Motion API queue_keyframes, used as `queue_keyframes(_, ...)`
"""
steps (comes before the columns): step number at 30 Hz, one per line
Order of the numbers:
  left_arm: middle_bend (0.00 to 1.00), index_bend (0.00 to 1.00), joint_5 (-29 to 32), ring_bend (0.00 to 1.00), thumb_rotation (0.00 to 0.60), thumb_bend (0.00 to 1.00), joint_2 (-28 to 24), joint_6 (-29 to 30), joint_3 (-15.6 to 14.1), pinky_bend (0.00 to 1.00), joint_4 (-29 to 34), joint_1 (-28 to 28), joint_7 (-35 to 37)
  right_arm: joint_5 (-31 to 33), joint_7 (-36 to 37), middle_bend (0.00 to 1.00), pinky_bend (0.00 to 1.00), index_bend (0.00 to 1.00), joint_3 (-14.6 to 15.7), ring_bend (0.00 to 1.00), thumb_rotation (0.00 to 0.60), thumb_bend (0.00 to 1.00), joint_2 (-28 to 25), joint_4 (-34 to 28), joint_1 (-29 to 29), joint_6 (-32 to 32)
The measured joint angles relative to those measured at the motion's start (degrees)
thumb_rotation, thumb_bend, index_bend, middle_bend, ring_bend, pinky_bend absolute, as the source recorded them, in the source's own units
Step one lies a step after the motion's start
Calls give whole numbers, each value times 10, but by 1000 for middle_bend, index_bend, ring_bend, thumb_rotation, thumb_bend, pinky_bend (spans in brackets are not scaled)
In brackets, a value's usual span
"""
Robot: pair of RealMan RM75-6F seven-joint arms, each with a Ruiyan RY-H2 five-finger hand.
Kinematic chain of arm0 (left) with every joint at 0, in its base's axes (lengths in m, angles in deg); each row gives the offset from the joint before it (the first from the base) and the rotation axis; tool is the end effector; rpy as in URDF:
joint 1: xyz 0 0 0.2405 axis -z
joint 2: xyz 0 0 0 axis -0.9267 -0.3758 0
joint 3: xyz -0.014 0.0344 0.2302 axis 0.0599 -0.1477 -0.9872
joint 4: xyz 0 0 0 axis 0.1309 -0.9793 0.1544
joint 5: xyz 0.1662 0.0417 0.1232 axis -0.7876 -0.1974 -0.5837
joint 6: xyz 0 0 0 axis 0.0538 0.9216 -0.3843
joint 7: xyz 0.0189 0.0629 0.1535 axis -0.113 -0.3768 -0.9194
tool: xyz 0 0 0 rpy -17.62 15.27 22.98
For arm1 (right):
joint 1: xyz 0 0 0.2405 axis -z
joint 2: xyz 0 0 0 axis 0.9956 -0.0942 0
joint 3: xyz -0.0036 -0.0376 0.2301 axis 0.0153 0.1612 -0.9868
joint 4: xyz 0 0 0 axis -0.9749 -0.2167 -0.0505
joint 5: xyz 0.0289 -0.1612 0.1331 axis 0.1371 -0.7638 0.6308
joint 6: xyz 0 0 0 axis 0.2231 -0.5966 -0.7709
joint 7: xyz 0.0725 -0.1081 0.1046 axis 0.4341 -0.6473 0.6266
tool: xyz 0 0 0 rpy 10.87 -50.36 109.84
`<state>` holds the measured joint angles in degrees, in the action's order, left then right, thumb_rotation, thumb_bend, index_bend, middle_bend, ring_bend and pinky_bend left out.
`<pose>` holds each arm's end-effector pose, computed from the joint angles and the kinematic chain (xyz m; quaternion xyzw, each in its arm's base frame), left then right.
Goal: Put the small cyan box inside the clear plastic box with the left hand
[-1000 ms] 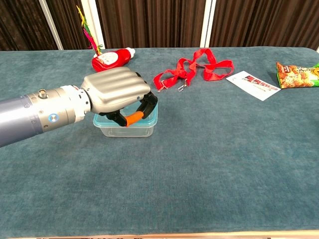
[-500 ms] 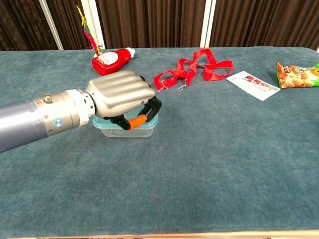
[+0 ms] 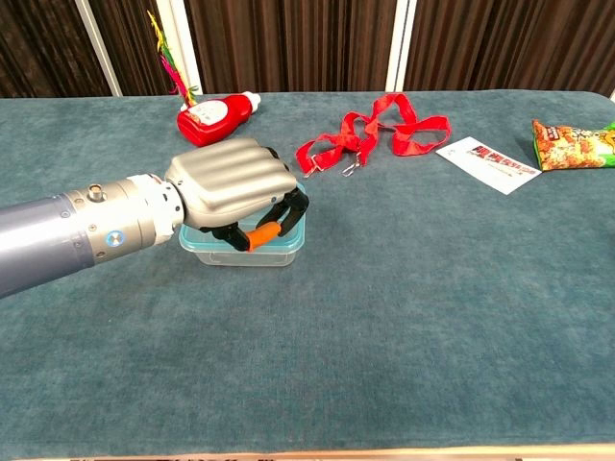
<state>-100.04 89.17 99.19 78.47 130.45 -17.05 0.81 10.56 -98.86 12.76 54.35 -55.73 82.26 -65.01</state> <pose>-0.0673 0.3162 -0.0920 -0.8696 -0.1105 -0.3443 0.3361 -0.3040 -0.1951 0.1525 0.5523 -0.4146 0.3265 0.6453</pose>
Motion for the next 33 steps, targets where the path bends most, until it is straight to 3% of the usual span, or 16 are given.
queue_keyframes(33, 522, 553, -43, 336, 600, 540, 9, 2, -17, 256, -27, -3, 17, 3, 2, 44, 0, 40, -1, 37, 600, 308, -1, -2, 0, 1)
